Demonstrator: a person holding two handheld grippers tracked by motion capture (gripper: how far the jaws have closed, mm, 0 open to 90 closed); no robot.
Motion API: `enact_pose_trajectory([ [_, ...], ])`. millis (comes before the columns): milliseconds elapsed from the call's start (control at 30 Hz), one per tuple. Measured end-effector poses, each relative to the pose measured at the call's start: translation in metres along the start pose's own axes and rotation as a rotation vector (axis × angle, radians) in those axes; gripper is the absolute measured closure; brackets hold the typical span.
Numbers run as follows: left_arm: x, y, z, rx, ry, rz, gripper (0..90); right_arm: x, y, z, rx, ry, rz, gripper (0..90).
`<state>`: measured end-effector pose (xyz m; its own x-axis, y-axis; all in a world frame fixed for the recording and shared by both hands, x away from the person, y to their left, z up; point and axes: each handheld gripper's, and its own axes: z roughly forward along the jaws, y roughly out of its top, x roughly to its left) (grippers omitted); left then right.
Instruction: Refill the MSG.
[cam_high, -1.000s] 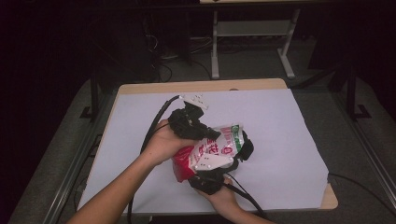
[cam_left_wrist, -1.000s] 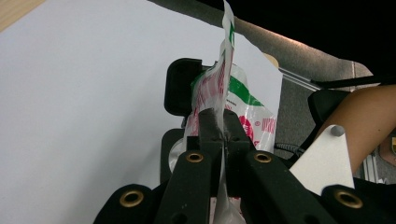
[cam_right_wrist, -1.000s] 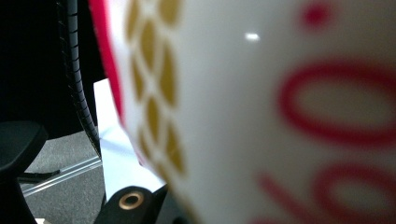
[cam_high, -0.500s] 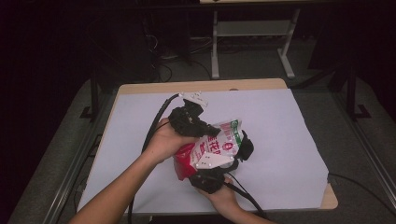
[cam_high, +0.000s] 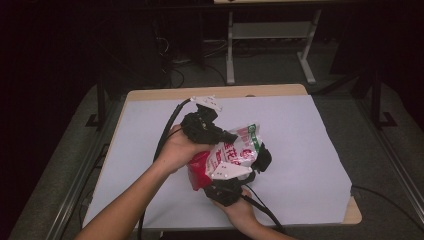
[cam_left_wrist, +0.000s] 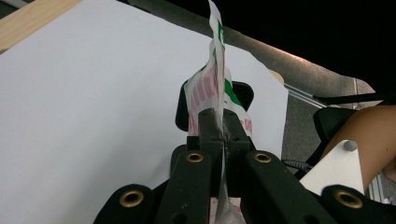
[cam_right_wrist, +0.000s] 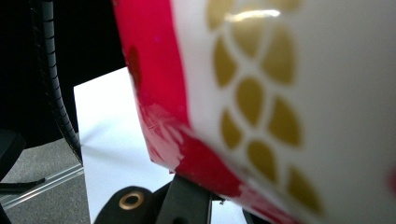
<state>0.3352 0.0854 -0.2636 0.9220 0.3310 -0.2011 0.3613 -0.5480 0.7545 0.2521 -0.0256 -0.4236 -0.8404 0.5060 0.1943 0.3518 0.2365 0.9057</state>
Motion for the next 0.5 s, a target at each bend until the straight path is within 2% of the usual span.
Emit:
enact_pose_trajectory([
  [500, 0.0013, -0.0006, -0.0006, -0.009, 0.002, -0.003, 90.0, -0.0002, 0.0005, 0.0006, 0.001, -0.003, -0.004, 90.0],
])
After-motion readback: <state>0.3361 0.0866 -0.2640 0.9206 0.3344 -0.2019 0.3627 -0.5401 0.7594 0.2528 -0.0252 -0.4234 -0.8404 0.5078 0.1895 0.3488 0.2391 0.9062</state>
